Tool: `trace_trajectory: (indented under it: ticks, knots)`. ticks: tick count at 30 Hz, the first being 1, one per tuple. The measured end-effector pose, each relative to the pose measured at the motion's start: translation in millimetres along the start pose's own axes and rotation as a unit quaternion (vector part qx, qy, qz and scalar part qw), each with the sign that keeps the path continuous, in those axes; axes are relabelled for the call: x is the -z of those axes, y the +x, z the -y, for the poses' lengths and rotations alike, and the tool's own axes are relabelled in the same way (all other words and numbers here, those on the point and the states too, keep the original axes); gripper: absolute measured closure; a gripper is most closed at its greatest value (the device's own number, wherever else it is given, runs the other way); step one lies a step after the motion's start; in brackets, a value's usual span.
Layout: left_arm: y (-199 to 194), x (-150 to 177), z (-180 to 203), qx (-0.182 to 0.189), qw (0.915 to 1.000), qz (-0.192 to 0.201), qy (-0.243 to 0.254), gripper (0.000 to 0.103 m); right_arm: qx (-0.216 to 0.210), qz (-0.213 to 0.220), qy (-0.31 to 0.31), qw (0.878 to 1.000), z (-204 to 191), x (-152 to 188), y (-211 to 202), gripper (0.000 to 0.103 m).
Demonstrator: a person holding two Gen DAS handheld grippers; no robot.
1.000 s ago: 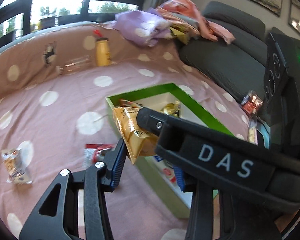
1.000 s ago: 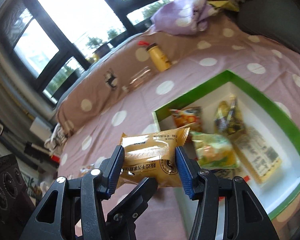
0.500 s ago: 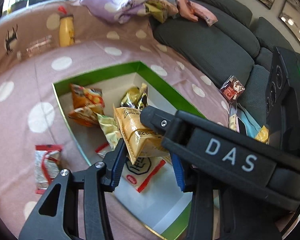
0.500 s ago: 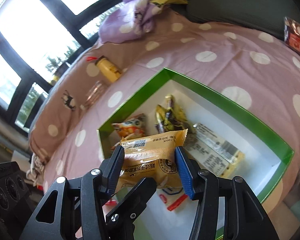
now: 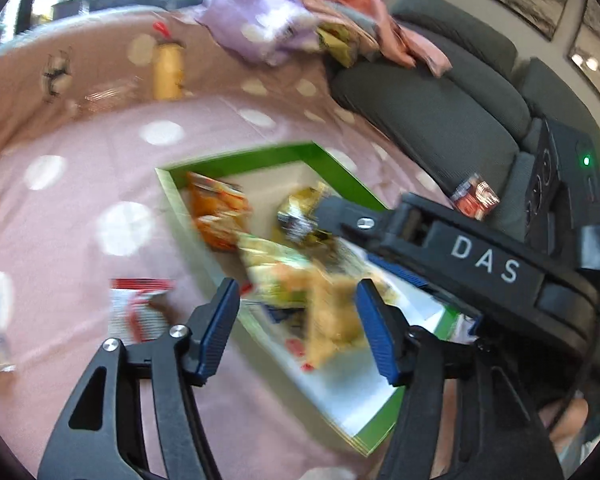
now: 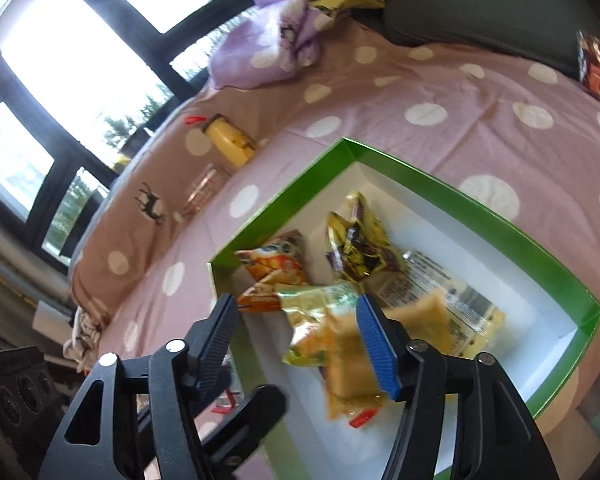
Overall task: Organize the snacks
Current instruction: 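Move the right gripper to the white peanut snack bag and grasp it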
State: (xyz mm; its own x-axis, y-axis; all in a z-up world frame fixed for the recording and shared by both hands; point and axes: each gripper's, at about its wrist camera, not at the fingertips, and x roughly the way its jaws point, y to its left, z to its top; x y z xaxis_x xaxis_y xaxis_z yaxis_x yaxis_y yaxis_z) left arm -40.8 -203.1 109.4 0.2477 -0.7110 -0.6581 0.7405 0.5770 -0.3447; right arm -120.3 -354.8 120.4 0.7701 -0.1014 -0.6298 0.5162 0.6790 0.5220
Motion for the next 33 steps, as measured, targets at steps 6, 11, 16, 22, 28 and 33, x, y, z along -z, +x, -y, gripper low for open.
trace_trajectory:
  ticks: [6, 11, 16, 22, 28, 33]
  knots:
    - [-63.6, 16.0, -64.0, -0.102, 0.9912, 0.051, -0.067, 0.028, -0.037, -0.011, -0.049, 0.998, -33.2, 9.6, 3.0, 0.037]
    - [-103.7, 46.0, -134.3, -0.186, 0.9648, 0.084, -0.166, 0.02, -0.056, -0.035, -0.104, 0.992, -69.3, 26.6, 13.6, 0.036]
    - [-122.0, 59.0, -176.4, -0.256, 0.938, 0.084, -0.218, 0.021, -0.079, -0.062, -0.145, 0.984, -98.7, 44.3, 26.2, 0.036]
    - [-140.2, 73.0, -198.8, -0.287, 0.9204, 0.098, -0.247, 0.02, -0.106, -0.093, -0.18, 0.974, -127.8, 68.3, 42.3, 0.019]
    - [-134.8, 78.8, -216.0, -0.261, 0.9201, 0.085, -0.279, 0.02, -0.144, -0.136, -0.196, 0.96, -159.3, 79.9, 60.1, 0.019]
    - [-118.3, 77.5, -229.0, -0.242, 0.9241, 0.065, -0.289, 0.02, -0.175, -0.185, -0.191, 0.948, -189.9, 84.9, 92.9, 0.019]
